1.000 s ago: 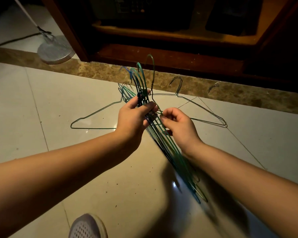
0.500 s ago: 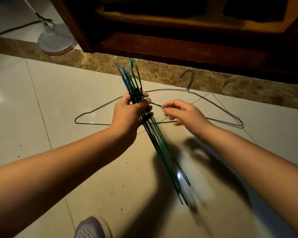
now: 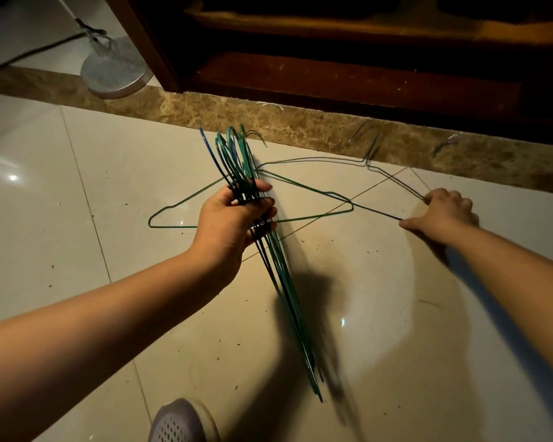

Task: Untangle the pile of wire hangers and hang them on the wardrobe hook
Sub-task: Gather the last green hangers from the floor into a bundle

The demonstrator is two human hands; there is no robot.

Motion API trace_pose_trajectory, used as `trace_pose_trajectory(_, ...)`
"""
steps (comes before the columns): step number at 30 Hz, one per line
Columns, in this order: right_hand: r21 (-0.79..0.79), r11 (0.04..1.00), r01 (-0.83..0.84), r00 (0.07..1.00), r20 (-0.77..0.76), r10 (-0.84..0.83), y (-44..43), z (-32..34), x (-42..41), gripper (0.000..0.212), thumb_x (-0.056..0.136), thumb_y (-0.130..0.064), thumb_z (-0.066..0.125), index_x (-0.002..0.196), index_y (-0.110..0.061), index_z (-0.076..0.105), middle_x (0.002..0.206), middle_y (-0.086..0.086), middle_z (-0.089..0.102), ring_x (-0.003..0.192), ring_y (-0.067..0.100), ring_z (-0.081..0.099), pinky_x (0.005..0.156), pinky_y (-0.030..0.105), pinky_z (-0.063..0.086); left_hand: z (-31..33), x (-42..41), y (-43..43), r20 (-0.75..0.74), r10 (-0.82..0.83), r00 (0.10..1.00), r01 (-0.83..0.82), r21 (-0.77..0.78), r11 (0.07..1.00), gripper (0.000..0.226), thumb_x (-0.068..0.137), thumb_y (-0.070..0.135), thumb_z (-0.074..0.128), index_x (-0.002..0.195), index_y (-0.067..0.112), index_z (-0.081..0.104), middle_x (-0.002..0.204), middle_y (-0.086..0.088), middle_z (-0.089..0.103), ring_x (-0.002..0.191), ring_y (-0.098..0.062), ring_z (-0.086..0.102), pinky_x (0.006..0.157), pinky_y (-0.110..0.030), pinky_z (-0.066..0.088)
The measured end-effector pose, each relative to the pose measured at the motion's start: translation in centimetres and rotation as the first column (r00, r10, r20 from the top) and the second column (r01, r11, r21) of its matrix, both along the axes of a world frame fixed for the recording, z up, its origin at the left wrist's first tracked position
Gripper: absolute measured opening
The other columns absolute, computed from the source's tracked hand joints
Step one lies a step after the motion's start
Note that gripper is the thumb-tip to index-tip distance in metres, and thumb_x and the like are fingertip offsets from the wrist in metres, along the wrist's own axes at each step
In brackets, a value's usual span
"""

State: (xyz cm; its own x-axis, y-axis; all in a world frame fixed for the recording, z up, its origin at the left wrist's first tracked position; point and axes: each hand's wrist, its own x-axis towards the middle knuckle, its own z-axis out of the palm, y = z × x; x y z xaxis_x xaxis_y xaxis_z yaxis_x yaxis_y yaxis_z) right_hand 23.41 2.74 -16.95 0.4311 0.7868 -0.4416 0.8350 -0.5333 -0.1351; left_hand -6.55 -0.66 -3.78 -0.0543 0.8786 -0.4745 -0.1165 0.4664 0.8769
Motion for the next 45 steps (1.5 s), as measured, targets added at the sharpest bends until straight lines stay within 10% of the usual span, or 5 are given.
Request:
trace_pose_trajectory(10, 0.274, 0.928, 0.253, 0.903, -0.411, -0.126, -1.8, 3.3, -0.6, 0.026, 0.085, -0.027, 0.064, 0.103, -0.01, 0.056, 0.093, 0.007, 0.055, 0.092, 0.028, 0.053, 0.078, 0.032, 0.039, 1.0, 1.0, -0.5, 0.047, 0.051, 0.998, -0.053, 0.033, 0.998, 0.018, 0.089, -0.003, 0.051, 0.089, 0.013, 0.059, 0.081, -0.006, 0.057, 0.078, -0.017, 0.06, 0.069, -0.028, 0.055)
trace_pose_trajectory(19, 0.537, 0.832, 0.138, 0.813, -0.541, 0.215, -3.3, 9.3, -5.0, 0.009, 0.087, -0.019, 0.064, 0.079, -0.018, 0.059, 0.068, -0.01, 0.052, 0.064, 0.004, 0.044, 0.061, 0.019, 0.035, 3.5, 1.9, -1.5, 0.137, 0.036, 0.99, -0.048, 0.086, 0.995, 0.022, 0.091, -0.003, 0.049, 0.091, 0.016, 0.061, 0.087, -0.008, 0.059, 0.083, -0.017, 0.06, 0.075, -0.03, 0.054)
trace_pose_trajectory(30, 0.357, 0.917, 0.179, 0.417, -0.872, 0.258, -7.3, 13.0, -14.3, 0.021, 0.091, -0.009, 0.054, 0.072, -0.017, 0.054, 0.06, -0.003, 0.043, 0.054, 0.008, 0.038, 0.049, 0.018, 0.034, 4.0, 0.3, -0.6, 0.203, 0.102, 0.974, -0.129, 0.124, 0.984, 0.019, 0.088, -0.004, 0.052, 0.091, 0.014, 0.058, 0.078, -0.005, 0.058, 0.074, -0.016, 0.059, 0.069, -0.026, 0.054)
trace_pose_trajectory(45, 0.246, 0.954, -0.173, 0.26, -0.923, 0.285, -4.9, 9.9, -20.3, 0.021, 0.093, -0.007, 0.049, 0.075, -0.016, 0.056, 0.069, -0.004, 0.052, 0.063, 0.004, 0.046, 0.06, 0.017, 0.037, 1.5, -7.4, 1.7, 0.089, 0.3, 0.95, -0.309, 0.113, 0.944, 0.022, 0.088, -0.001, 0.056, 0.104, 0.014, 0.056, 0.081, -0.003, 0.057, 0.07, -0.013, 0.057, 0.062, -0.023, 0.05)
